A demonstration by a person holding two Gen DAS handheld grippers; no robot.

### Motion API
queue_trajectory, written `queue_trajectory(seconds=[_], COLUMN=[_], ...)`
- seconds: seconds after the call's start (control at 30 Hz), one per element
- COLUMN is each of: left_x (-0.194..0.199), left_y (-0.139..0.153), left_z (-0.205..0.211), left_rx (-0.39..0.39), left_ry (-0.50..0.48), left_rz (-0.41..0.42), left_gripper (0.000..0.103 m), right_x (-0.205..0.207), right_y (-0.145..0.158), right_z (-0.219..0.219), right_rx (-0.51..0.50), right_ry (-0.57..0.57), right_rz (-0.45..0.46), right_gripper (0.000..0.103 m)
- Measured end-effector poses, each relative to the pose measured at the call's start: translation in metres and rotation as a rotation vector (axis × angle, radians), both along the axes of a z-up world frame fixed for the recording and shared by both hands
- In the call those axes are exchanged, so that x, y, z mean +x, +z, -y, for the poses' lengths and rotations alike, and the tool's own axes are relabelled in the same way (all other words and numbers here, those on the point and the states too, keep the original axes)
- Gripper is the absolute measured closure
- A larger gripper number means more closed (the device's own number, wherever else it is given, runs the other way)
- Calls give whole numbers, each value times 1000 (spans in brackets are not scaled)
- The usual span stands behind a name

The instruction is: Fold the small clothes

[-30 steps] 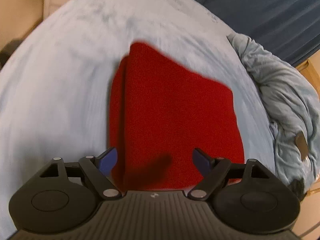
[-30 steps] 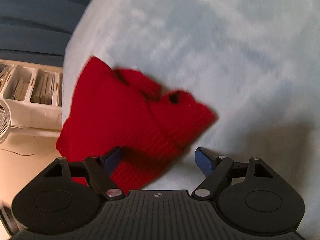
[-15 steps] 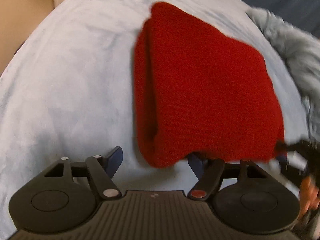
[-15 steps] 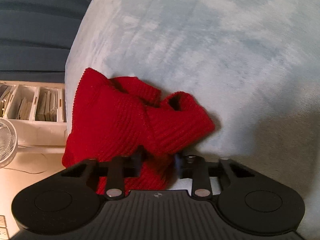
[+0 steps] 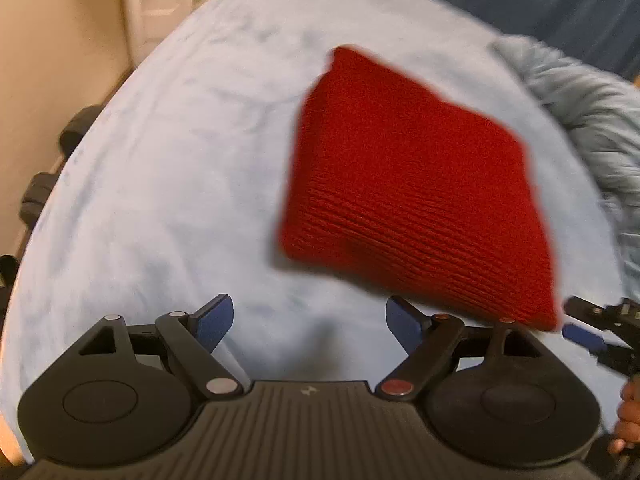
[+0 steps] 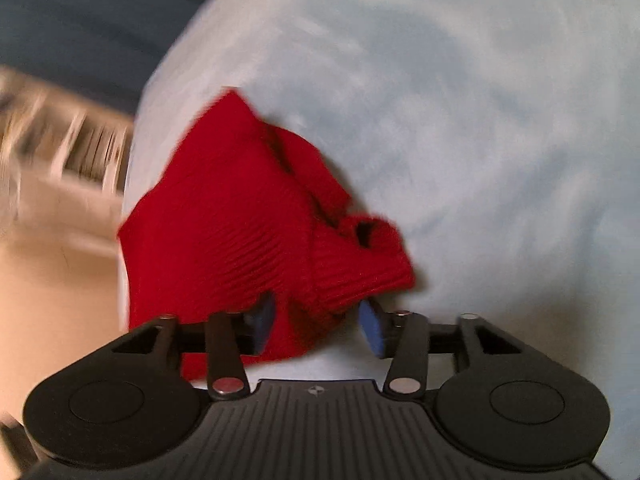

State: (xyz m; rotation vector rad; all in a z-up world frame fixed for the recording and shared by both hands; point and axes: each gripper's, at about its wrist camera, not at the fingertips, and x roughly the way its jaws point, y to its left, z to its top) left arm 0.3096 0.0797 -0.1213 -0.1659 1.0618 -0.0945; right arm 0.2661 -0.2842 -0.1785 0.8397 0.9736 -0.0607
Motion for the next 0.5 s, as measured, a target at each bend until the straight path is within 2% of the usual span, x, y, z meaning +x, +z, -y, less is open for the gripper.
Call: queue_trajectory(seconds=[0.03, 0.07, 0.1, 0.17, 0.2, 0.27, 0.33, 0.4, 0.5], left_x=[-16, -33, -49, -83, -93, -111, -120, -127, -142], left_y=[9, 20, 30, 53, 61, 78, 91, 99, 107], left_z=[6, 13, 20, 38, 45, 60, 72, 77, 77], left_rx=[-2, 12, 33, 90, 117, 178, 218, 245, 222], left_ry=[-8, -14, -16, -22, -29, -28, -32, -12, 11], left_rz=[26, 55, 87, 173, 196, 228, 248, 236, 219], left_gripper=[10, 1, 0, 0, 0, 0, 0, 0, 0], right_x=[-9, -21, -37, -73, -93, -125, -143, -151, -164], right_y=[18, 39, 61, 98, 115, 136, 146, 150, 151], right_z=[-7, -16, -27, -47, -60, -79, -88, -91, -94], right_rx=[-97, -202, -309, -501, -602, -728, -762, -708, -652], right_ry=[57, 116, 171, 240, 261, 284, 279, 261, 234], right_rz=[31, 74, 132, 249, 309, 385, 383, 357, 295], right_gripper=[44, 39, 35, 17, 13, 9, 8, 8, 8])
